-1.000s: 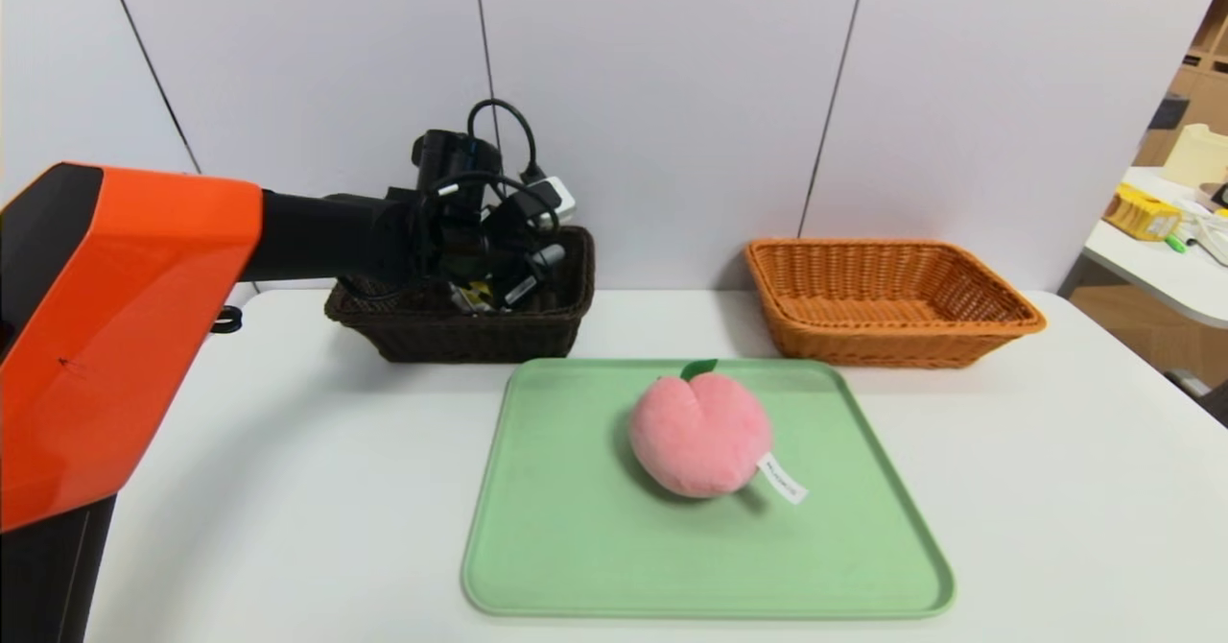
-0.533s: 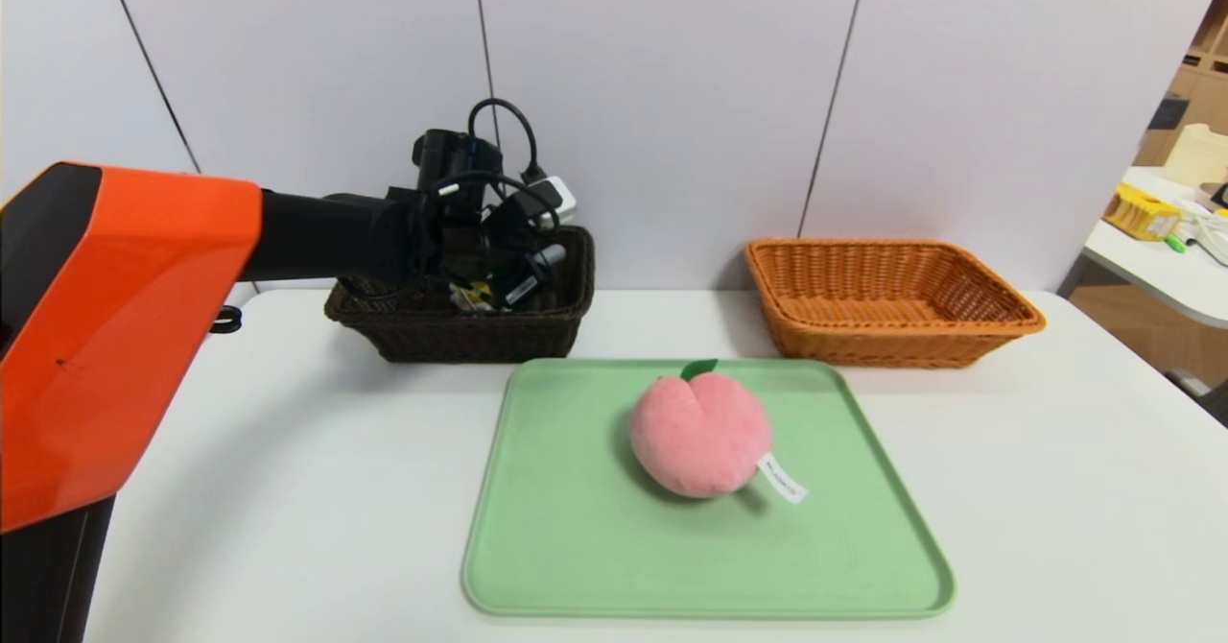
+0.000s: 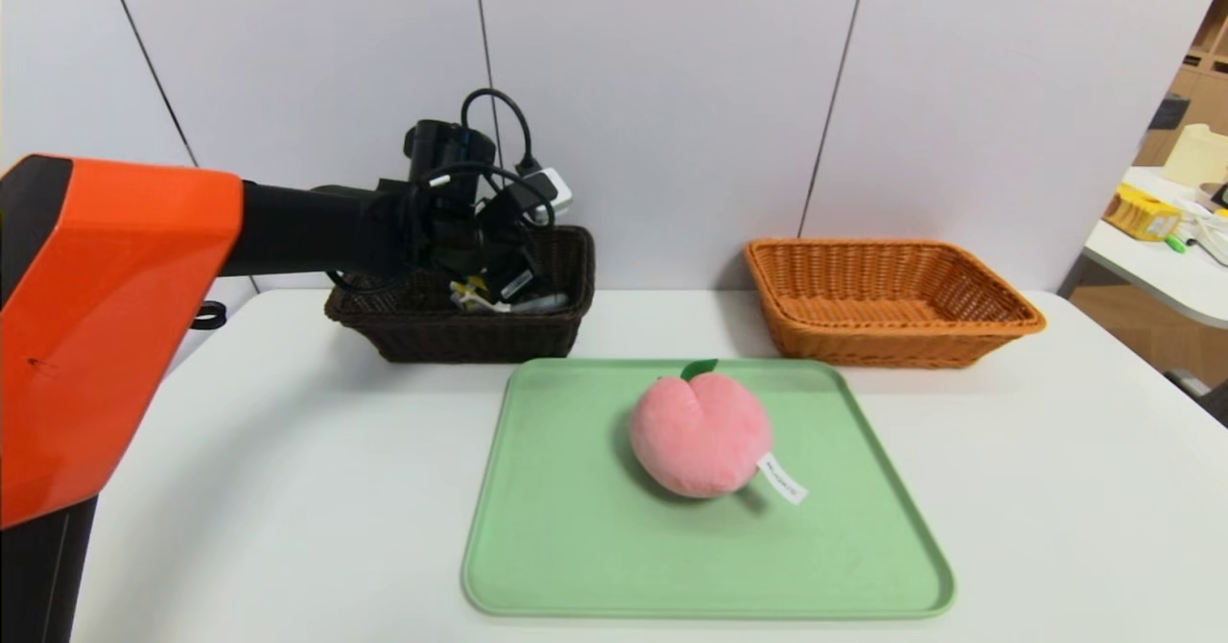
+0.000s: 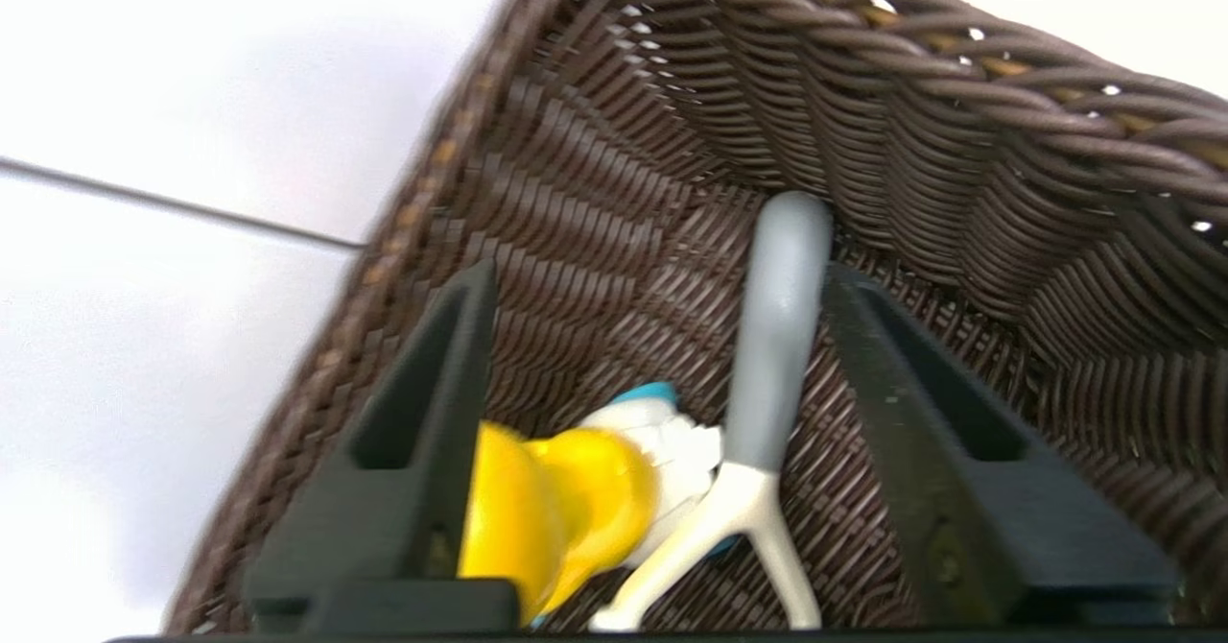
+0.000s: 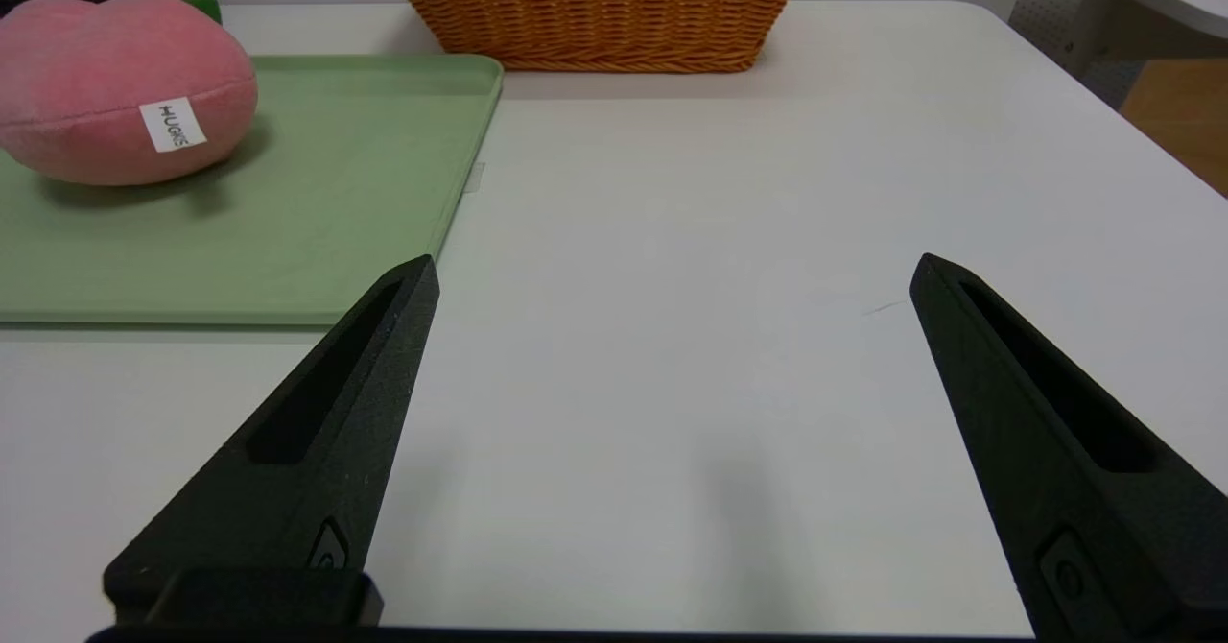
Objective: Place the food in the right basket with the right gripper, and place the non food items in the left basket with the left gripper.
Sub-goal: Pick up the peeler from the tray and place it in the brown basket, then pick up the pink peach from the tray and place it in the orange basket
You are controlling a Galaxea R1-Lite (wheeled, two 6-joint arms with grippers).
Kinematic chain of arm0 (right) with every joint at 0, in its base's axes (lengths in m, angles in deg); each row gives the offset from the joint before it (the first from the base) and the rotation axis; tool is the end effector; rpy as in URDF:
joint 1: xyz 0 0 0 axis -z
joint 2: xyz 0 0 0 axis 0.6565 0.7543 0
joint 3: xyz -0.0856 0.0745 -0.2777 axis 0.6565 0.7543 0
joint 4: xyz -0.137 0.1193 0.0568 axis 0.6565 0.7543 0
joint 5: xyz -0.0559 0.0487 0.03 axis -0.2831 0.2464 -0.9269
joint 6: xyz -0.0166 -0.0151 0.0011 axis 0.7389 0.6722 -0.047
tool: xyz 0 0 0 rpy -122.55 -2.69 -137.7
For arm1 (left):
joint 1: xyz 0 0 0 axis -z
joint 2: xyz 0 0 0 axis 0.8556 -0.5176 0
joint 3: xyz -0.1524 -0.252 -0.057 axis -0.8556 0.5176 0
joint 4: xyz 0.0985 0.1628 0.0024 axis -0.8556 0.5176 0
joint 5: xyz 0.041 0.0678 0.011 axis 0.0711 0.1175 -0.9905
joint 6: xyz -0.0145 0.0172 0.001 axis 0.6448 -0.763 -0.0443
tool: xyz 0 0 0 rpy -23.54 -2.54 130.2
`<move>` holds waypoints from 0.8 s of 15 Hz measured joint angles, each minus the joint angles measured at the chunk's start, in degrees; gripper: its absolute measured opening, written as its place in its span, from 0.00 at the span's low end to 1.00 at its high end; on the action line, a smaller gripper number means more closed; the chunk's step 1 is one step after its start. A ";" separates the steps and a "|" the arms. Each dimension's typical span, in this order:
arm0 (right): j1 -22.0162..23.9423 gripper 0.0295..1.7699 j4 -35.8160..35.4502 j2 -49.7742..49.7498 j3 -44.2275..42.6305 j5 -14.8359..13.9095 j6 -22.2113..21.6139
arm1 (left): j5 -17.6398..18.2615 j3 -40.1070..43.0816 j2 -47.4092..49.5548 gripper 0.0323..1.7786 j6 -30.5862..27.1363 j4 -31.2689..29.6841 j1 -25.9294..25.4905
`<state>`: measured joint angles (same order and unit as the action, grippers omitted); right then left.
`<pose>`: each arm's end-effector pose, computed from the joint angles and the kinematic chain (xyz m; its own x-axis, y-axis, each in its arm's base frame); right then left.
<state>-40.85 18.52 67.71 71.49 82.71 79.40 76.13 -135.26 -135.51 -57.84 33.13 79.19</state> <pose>-0.0229 0.0001 0.0758 1.0000 -0.0049 0.0042 0.0049 1.0000 -0.0011 0.4239 -0.1595 0.2046 0.8133 -0.3934 -0.4286 0.5814 0.5767 0.5739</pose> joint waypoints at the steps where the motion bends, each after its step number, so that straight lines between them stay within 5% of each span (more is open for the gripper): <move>1: 0.00 0.96 0.00 0.00 0.00 0.02 0.00 | -0.05 0.96 1.48 0.73 0.35 0.77 0.06; 8: 0.00 0.96 0.02 0.00 0.00 0.00 0.00 | -0.49 8.03 16.62 0.87 4.62 6.36 0.39; 12: 0.00 0.96 0.02 0.00 0.00 0.00 0.00 | -4.02 17.96 29.54 0.90 7.46 6.60 0.43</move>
<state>-40.85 18.55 67.71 71.49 82.71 79.40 72.11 -117.31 -105.97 -50.38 39.72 79.61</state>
